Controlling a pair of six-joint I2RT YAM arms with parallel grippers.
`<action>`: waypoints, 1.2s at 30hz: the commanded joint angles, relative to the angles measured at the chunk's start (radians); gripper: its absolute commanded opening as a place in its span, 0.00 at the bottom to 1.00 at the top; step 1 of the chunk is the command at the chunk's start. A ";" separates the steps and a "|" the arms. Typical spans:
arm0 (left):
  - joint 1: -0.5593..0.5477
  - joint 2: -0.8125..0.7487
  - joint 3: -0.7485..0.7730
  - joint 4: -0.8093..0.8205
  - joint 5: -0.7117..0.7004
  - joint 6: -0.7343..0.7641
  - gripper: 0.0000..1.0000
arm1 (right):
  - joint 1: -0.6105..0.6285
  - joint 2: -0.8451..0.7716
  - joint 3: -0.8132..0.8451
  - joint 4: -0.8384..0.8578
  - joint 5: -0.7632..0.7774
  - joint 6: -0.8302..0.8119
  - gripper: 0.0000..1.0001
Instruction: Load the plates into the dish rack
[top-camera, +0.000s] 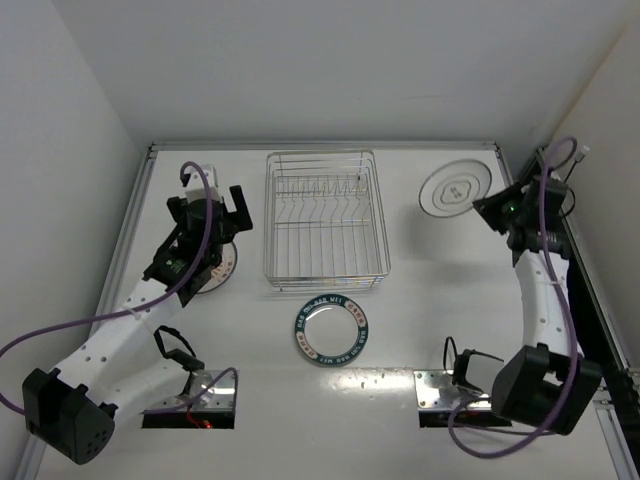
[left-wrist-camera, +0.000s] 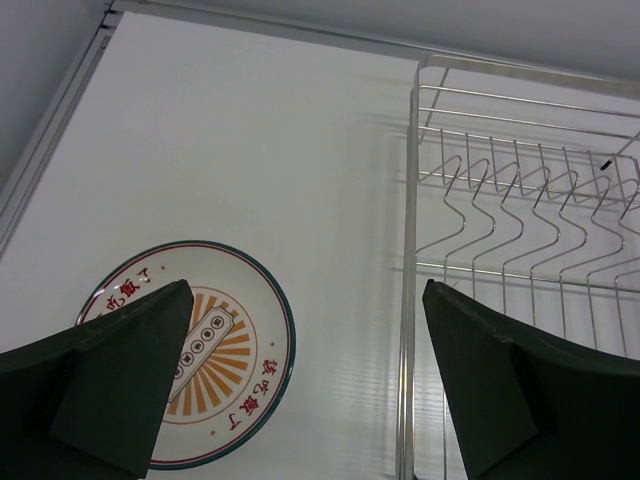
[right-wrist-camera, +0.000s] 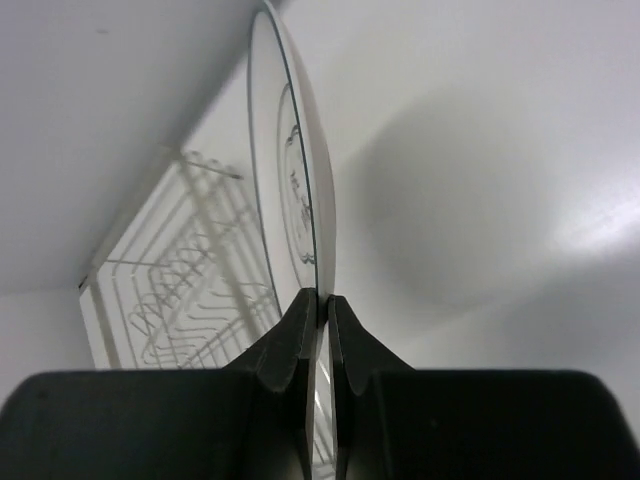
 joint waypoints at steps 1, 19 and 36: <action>0.000 0.009 0.029 0.008 -0.012 0.002 1.00 | 0.151 -0.040 0.164 -0.009 0.185 -0.065 0.00; 0.000 0.040 0.029 0.008 -0.063 0.002 1.00 | 0.811 0.471 0.630 -0.124 0.951 -0.383 0.00; 0.000 0.051 0.038 0.008 -0.063 0.011 1.00 | 0.971 0.783 0.910 -0.119 1.139 -0.625 0.00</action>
